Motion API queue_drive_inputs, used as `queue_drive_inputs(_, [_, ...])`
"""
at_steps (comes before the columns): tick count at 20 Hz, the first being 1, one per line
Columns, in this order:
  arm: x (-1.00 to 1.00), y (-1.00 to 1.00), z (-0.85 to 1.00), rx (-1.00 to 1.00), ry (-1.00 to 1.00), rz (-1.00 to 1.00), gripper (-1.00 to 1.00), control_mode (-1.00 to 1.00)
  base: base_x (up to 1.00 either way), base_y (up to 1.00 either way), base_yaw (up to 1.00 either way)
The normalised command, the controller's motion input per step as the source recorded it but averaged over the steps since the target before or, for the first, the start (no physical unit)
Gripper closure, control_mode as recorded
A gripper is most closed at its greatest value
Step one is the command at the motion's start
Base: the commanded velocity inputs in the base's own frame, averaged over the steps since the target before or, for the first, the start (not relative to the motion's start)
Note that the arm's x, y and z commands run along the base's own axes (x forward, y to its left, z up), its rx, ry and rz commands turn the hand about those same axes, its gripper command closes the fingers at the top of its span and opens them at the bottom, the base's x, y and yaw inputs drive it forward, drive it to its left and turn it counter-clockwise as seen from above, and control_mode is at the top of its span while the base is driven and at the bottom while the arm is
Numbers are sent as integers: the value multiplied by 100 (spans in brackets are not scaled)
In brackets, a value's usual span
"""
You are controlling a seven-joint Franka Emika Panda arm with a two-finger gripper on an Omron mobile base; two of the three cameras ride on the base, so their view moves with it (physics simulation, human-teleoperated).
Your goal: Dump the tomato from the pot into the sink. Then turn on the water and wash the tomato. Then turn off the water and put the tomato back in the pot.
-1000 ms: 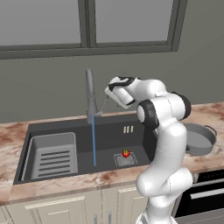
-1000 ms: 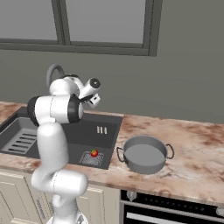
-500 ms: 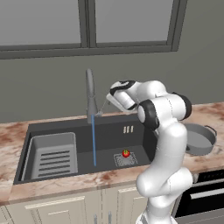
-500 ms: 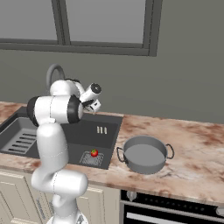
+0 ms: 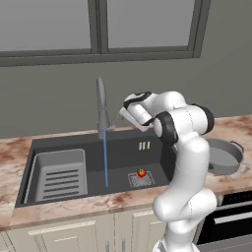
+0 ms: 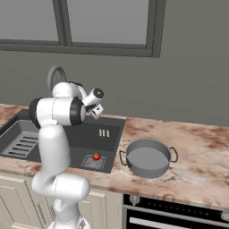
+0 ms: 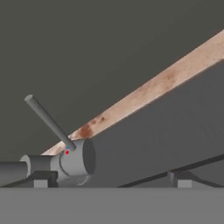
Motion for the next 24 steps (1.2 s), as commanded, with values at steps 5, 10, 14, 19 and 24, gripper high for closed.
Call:
queue_drive_inputs(5, [11, 0, -16, 0, 0, 0, -100, -100, 0, 0, 0])
queue_drive_inputs(10, [24, 2, -7, 0, 0, 0, -100, -100, 0, 0, 0])
queue_drive_inputs(14, [32, 7, -4, 0, 0, 0, -100, -100, 0, 0, 0])
queue_drive_inputs(19, [25, 17, -2, 0, 0, 0, -100, -100, 0, 0, 0])
queue_drive_inputs(24, [23, 29, 0, 0, 0, 0, -100, -100, 0, 0, 0])
